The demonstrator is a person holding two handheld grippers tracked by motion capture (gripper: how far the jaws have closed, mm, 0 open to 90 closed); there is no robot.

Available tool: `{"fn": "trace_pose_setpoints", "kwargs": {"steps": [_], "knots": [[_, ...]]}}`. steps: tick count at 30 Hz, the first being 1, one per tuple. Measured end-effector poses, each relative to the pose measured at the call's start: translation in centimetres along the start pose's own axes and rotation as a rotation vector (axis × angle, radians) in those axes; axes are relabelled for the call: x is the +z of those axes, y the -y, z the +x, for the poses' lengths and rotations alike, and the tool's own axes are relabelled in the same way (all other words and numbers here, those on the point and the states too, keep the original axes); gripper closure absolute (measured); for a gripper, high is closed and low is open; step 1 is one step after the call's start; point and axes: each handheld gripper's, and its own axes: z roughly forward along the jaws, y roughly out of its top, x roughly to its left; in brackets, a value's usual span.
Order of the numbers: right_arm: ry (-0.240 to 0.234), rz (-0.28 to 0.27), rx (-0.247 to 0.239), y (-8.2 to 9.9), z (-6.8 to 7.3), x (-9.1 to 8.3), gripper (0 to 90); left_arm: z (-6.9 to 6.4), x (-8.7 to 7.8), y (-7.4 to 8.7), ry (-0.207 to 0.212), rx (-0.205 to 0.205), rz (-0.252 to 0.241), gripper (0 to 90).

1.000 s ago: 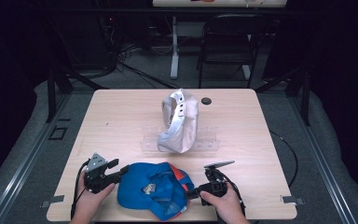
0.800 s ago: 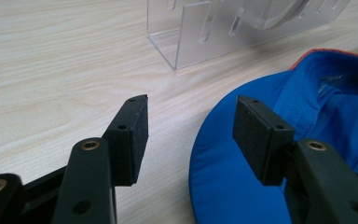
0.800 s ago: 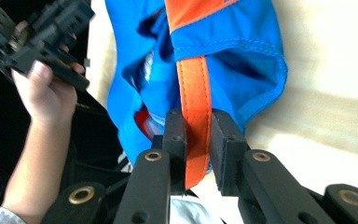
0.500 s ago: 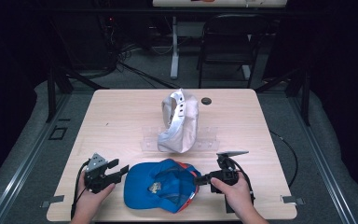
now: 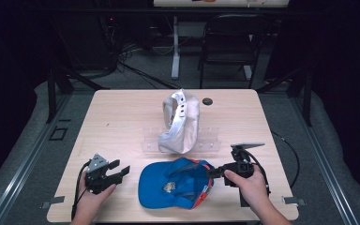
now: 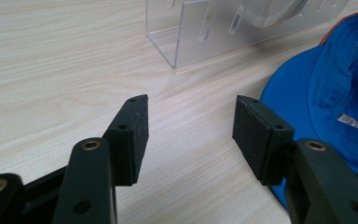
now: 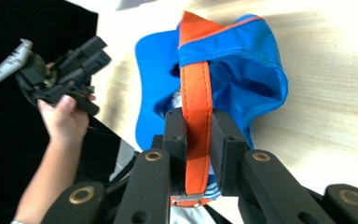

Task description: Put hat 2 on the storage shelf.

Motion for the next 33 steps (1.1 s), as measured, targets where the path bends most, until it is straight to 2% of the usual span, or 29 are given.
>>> {"fn": "trace_pose_setpoints", "kwargs": {"steps": [1,3,4,5,7,8,9,11,13,16,21,22,26,33], "knots": [[0.009,-0.003,0.005,-0.1,0.2,-0.2,78.2,0.0,0.0,0.0,0.000,0.000,0.000,46.0],[-0.031,-0.036,0.031,-0.2,0.5,-0.3,78.2,0.0,0.0,0.0,0.000,0.001,0.000,46.0],[-0.009,-0.012,0.009,-0.4,0.5,-0.7,78.1,0.0,0.0,0.0,0.001,0.001,0.001,46.0],[-0.035,-0.026,0.015,-0.5,0.7,-0.7,78.1,0.0,0.1,0.0,0.001,0.002,0.002,46.0],[-0.053,-0.017,0.013,-0.7,1.0,-1.0,78.1,0.0,0.1,0.0,0.001,0.002,0.001,46.0],[-0.063,-0.029,0.027,-0.8,1.2,-1.0,78.2,0.0,0.1,0.0,0.001,0.003,-0.001,46.1],[-0.075,-0.013,0.020,-1.0,1.3,-1.2,78.2,0.0,0.1,0.0,0.001,0.002,-0.001,46.1],[-0.087,-0.018,0.033,-1.3,1.7,-1.4,78.1,0.0,0.1,0.0,0.001,0.002,-0.001,46.1],[-0.110,-0.002,0.021,-1.7,2.1,-1.9,78.2,0.0,0.1,0.1,0.004,-0.001,-0.002,46.1],[-0.123,-0.020,0.038,-2.0,2.8,-2.1,78.2,0.0,0.1,0.1,0.002,-0.003,-0.009,46.1],[-0.151,0.001,0.026,-2.6,4.0,-2.9,78.2,0.0,0.1,0.1,0.002,-0.005,-0.010,46.2],[-0.154,-0.019,0.043,-2.7,4.4,-2.9,78.2,0.1,0.1,0.1,0.003,-0.006,-0.010,46.1],[-0.199,0.004,0.040,-3.1,5.1,-3.6,78.2,0.1,0.1,0.1,0.002,-0.011,-0.009,46.1],[-0.267,-0.014,0.053,-3.6,6.7,-4.8,78.2,0.2,0.1,0.1,0.002,-0.015,-0.012,46.2]]}}
